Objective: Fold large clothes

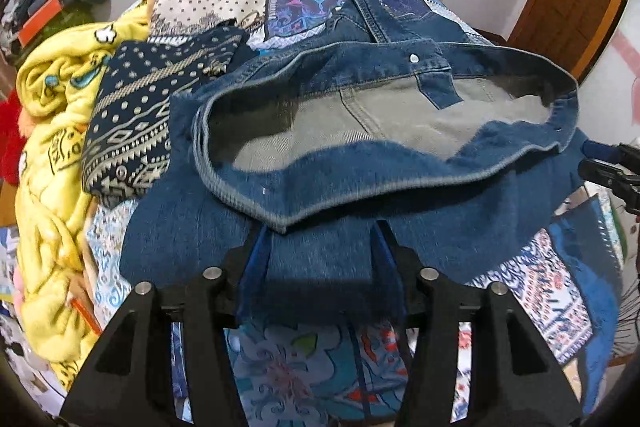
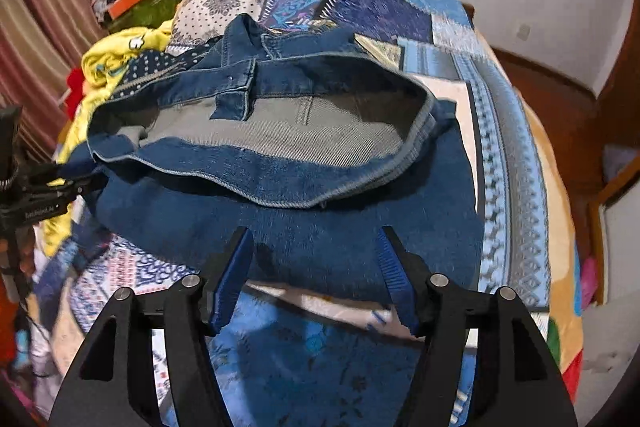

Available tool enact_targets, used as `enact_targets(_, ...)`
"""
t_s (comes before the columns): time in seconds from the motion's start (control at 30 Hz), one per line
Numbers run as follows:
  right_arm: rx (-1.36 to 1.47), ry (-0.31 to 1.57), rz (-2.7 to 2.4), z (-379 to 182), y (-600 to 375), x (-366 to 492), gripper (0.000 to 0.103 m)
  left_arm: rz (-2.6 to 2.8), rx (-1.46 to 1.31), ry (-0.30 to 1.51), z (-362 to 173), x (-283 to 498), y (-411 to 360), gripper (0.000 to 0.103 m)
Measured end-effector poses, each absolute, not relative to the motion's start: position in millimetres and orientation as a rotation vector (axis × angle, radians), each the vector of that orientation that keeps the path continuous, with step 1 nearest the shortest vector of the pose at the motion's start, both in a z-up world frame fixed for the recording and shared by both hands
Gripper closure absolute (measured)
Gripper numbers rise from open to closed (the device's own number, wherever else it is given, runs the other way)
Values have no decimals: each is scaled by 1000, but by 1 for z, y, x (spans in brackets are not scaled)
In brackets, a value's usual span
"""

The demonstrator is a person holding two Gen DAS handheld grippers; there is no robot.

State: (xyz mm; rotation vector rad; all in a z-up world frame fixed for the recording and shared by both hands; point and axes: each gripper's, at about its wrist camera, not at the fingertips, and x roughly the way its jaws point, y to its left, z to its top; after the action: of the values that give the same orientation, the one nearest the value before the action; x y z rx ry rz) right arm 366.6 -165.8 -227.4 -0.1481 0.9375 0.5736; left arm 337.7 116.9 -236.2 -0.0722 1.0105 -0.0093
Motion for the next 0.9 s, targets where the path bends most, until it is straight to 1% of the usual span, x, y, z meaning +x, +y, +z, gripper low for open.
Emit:
enact_targets(0.07, -165, 937, 579, -229, -161, 368, 34, -15, -77, 1000, -238, 343, 118, 43)
enact_targets(0.1, -182, 940, 576, -230, -157, 371, 34, -19, -85, 996, -238, 346, 120, 43)
enact_targets(0.2, -260, 942, 576, -238, -142, 376, 31, -10, -100, 992, -240, 360, 127, 42)
enact_targets(0.27, -273, 948, 589, -241, -134, 383, 27, 18, -100, 995, -241, 371, 133, 42)
enact_targets(0.43, -319, 929, 566, -239, -117, 405, 27, 89, -101, 1000, -243, 403, 155, 42)
enact_targets(0.57, -315, 864, 498, -225, -113, 431, 27, 164, -123, 962, -230, 429, 184, 42)
enact_targets(0.77, -149, 784, 345, -197, -132, 460, 27, 345, -163, 830, -198, 437, 222, 42)
enact_targets(0.9, -58, 785, 379, -188, -143, 453, 27, 291, -272, 813, -187, 423, 236, 41)
